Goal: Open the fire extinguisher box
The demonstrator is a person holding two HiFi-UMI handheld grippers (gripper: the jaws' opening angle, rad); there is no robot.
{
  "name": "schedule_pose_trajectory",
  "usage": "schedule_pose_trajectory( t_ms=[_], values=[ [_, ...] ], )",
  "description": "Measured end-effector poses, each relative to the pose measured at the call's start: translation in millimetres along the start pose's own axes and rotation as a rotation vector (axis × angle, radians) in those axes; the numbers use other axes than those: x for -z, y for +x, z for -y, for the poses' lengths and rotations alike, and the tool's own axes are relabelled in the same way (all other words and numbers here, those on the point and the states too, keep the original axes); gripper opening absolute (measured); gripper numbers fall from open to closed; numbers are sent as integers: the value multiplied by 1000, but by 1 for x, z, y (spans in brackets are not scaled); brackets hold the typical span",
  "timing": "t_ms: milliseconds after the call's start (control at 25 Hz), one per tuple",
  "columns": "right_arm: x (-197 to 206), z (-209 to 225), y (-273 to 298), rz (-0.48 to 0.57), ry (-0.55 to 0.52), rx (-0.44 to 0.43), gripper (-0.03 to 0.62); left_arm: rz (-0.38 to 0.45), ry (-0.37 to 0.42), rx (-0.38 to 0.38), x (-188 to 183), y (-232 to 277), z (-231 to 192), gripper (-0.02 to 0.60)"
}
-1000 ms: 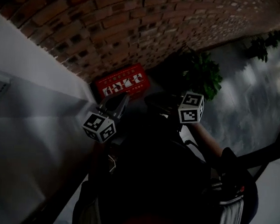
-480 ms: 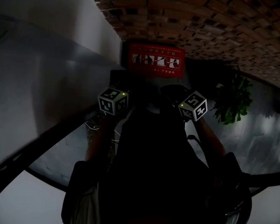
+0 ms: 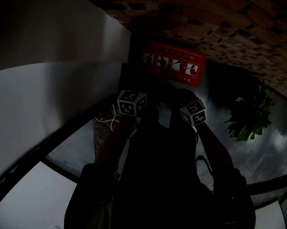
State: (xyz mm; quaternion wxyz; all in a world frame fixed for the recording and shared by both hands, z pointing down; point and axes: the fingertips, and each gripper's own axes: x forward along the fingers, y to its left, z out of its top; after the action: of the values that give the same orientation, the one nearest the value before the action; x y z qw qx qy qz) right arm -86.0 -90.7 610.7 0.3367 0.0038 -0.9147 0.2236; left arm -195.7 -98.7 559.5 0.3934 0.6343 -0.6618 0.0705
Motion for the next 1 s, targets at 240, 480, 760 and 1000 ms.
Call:
schedule_pose_trajectory(
  t_ms=[240, 480, 760, 1000],
  values=[
    [34, 39, 33, -8, 107, 64, 2, -17, -22, -98, 25, 28, -38, 3],
    [86, 63, 54, -28, 164, 123, 2, -93, -72, -160, 68, 36, -65, 3],
    [114, 73, 83, -82, 111, 139, 1, -163, -166, -198, 117, 57, -85, 3],
    [113, 89, 101, -59, 76, 167, 0, -163, -221, -212, 129, 84, -93, 3]
  ],
)
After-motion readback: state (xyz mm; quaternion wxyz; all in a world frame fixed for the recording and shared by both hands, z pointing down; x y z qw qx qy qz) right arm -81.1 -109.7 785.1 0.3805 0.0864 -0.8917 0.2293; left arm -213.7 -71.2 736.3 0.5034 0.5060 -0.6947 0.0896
